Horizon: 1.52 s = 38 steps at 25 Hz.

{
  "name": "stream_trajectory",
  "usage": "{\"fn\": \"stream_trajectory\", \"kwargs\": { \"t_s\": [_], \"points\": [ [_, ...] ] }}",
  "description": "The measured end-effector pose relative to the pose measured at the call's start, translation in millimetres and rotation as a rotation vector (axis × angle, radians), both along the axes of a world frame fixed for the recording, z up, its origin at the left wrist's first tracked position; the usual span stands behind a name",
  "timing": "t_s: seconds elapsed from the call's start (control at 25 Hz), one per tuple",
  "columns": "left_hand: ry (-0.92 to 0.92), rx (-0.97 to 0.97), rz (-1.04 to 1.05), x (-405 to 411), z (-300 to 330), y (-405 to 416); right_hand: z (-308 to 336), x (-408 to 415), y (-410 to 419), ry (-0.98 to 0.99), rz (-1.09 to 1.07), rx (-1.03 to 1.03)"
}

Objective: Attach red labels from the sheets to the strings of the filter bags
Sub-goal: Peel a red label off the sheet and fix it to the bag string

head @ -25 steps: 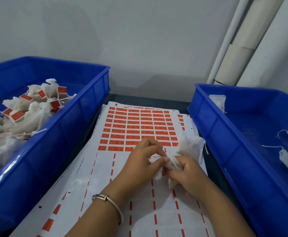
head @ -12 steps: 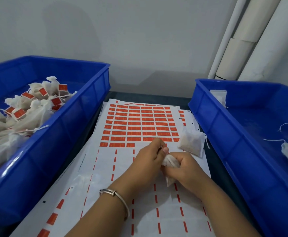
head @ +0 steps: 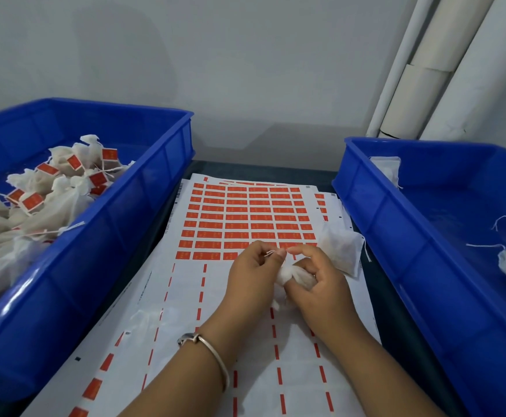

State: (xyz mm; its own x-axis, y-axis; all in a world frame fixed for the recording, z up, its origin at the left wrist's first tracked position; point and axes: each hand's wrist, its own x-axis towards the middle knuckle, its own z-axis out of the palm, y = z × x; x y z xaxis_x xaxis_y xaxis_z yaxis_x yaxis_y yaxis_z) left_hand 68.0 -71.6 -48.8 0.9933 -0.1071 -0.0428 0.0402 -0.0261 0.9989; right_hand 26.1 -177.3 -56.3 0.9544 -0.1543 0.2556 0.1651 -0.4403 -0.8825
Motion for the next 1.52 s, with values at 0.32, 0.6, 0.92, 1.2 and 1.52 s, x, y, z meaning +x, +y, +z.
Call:
{"fn": "stream_trajectory", "kwargs": {
  "t_s": [0.32,0.6,0.92,1.2,1.52],
  "points": [
    [0.163,-0.043,-0.004,2,2,3,-7,2,-3,-0.057,-0.115,-0.117],
    [0.122,-0.058,-0.014,1,4,3,-7,5,-5,0.026,-0.108,-0.098],
    [-0.189,0.115,-0.169,-5,7,3,2,6,-9,0.112,-0.135,0.221],
    [-0.220,0.098,-0.145,-4,7,6,4,7,-10,0.215,-0.071,0.377],
    [-0.176,0.079,-0.154,-3,5,4,6,7,-18,0.370,0.176,0.614]
  ]
}}
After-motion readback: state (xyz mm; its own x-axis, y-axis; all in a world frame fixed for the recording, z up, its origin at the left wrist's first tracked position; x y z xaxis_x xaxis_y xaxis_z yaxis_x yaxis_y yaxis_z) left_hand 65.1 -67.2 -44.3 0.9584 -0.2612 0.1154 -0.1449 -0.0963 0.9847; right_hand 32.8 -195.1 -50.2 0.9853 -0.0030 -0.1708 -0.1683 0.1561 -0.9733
